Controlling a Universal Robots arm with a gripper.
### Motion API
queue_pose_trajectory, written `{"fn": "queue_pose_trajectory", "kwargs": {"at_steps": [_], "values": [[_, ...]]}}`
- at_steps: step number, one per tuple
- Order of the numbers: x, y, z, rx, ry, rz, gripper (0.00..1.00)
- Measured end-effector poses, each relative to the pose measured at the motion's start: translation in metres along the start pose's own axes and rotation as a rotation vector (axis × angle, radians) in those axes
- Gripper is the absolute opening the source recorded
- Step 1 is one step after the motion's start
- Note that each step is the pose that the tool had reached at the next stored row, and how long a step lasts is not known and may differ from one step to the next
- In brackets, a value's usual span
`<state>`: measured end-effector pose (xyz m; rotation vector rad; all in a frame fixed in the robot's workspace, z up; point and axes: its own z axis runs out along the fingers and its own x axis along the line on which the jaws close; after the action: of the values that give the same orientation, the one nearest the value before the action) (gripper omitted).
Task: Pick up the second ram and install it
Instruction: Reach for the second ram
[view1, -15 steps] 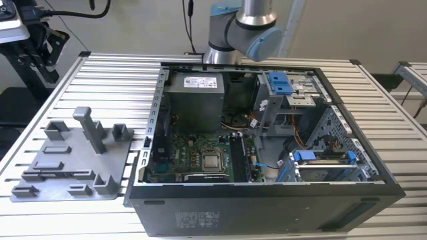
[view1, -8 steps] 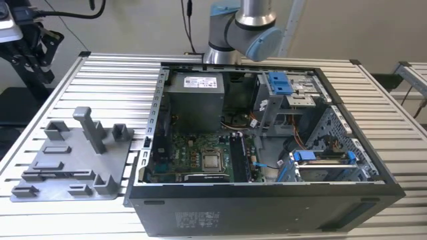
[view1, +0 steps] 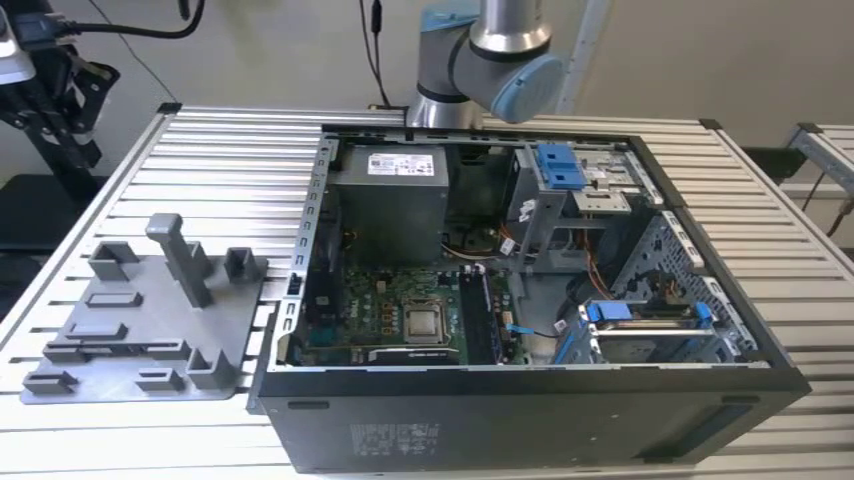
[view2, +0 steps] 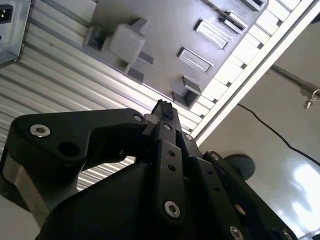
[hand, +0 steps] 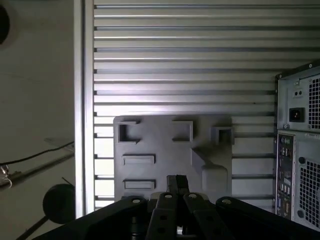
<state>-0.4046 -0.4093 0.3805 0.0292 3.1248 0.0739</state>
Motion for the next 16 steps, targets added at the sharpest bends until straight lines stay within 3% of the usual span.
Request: {"fn": "queue_pose_trajectory", "kwargs": {"at_steps": [16], "values": [[0.0111, -0.0002, 0.0002, 0.0000, 0.0002, -0.003, 0.11]]}}
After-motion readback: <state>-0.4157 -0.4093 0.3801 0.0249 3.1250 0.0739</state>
